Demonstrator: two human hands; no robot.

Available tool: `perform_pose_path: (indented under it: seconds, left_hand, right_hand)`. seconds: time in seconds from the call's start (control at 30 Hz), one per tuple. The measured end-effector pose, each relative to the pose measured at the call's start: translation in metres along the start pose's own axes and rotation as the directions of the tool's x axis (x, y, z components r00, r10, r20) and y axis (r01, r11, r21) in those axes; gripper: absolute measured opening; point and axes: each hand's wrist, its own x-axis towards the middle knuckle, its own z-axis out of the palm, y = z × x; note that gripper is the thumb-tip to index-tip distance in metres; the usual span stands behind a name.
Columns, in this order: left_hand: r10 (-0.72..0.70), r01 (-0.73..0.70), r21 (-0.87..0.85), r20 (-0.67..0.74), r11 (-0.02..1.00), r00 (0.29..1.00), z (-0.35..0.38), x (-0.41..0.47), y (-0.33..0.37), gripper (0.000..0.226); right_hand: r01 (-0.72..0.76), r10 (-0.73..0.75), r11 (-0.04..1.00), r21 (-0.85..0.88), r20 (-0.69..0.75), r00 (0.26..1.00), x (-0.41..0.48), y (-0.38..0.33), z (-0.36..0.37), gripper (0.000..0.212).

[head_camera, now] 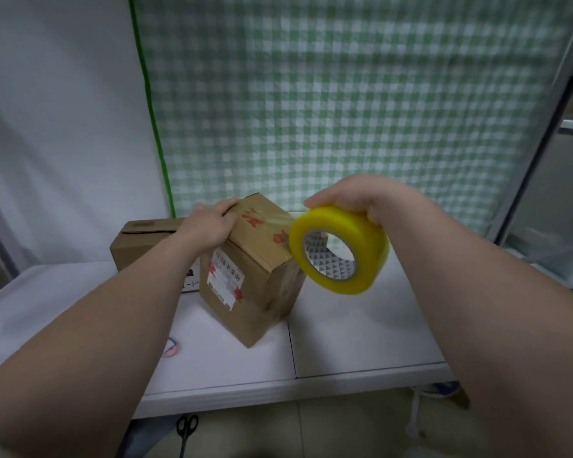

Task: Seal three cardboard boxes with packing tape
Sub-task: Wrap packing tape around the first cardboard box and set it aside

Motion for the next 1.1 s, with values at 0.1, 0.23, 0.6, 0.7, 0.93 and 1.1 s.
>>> perform_pose_path:
  seconds: [0.1, 0.23, 0.6, 0.7, 0.93, 1.1]
  left_hand:
    - [-0.073, 0.078, -0.054, 0.094, 0.995, 0.993, -0.001, 0.0, -0.018, 0.049]
    - [-0.035, 0.032, 0.017, 0.181, 0.999, 0.983, -0.001, -0.006, -0.032, 0.054]
    - [0.189, -0.207, 0.041, 0.263, 0.977, 0.946, 0.006, -0.008, 0.009, 0.095]
    - [0.154, -0.182, 0.09, 0.252, 0.979, 0.955, 0.009, -0.006, 0.012, 0.111]
    - [0.123, -0.164, 0.117, 0.294, 0.98, 0.948, 0.007, -0.004, 0.013, 0.132]
    - [0.099, -0.151, 0.141, 0.32, 0.978, 0.942, 0.009, -0.003, 0.018, 0.123]
  right_hand:
    - [0.065, -0.064, 0.997, 0.048, -0.025, 0.998, -0.001, -0.014, -0.004, 0.043]
    - [0.121, -0.121, 0.988, 0.099, -0.007, 0.993, -0.005, -0.027, -0.008, 0.058]
    - [0.167, -0.178, 0.91, 0.38, -0.007, 0.984, -0.02, 0.008, -0.003, 0.044]
    - [0.155, -0.155, 0.881, 0.447, -0.036, 0.987, -0.025, 0.016, 0.005, 0.04]
    - [0.226, -0.159, 0.833, 0.505, -0.173, 0.972, -0.028, 0.012, 0.017, 0.042]
    - [0.213, -0.158, 0.852, 0.478, -0.152, 0.976, -0.029, 0.022, 0.013, 0.042]
